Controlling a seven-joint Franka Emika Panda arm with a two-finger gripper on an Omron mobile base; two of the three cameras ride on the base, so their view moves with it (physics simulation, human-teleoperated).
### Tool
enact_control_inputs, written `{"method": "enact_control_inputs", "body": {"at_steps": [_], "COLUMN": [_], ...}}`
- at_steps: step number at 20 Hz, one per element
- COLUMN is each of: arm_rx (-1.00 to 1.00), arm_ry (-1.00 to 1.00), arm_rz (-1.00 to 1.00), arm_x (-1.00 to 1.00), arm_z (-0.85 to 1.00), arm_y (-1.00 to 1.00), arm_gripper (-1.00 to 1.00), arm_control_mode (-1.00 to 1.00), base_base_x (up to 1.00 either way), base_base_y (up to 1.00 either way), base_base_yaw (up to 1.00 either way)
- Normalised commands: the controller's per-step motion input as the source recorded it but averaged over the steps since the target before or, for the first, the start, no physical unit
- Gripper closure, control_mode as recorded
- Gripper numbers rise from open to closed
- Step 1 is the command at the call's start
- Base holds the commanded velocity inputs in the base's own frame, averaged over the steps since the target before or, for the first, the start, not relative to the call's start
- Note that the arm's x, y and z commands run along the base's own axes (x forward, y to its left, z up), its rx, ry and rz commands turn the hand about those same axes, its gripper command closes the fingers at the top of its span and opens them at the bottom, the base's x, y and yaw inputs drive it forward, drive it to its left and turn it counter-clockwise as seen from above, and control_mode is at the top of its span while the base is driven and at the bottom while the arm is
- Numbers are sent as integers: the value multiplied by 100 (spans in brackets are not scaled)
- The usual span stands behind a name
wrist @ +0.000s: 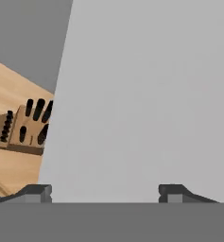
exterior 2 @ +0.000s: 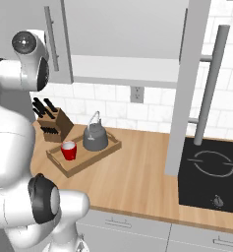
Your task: Pick the kettle from the counter and place it on the tray. Then pick the mug from the cabinet and place it on the tray. Then close the cabinet doors.
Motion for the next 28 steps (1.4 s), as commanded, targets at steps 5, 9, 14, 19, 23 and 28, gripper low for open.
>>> {"method": "enact_control_inputs", "body": {"at_steps": [5, 9, 14, 19, 23, 28], "arm_rx": [-10, -13, -13, -9, 0, 0], "arm_ry": [5, 2, 0, 0, 0, -3], "arm_rz": [19, 16, 12, 0, -3, -13], "arm_x": [41, 37, -1, -32, -64, -81], "arm_z": [-25, -36, -35, -22, 0, 0], "arm_y": [21, 27, 33, 33, 5, -11], "arm_gripper": [-100, -100, -100, -100, -100, -100], "arm_control_mode": [-100, -100, -100, -100, -100, -100], "base_base_x": [0, 0, 0, 0, 0, 0], "base_base_y": [0, 0, 0, 0, 0, 0], "base_base_yaw": [0, 0, 0, 0, 0, 0]}}
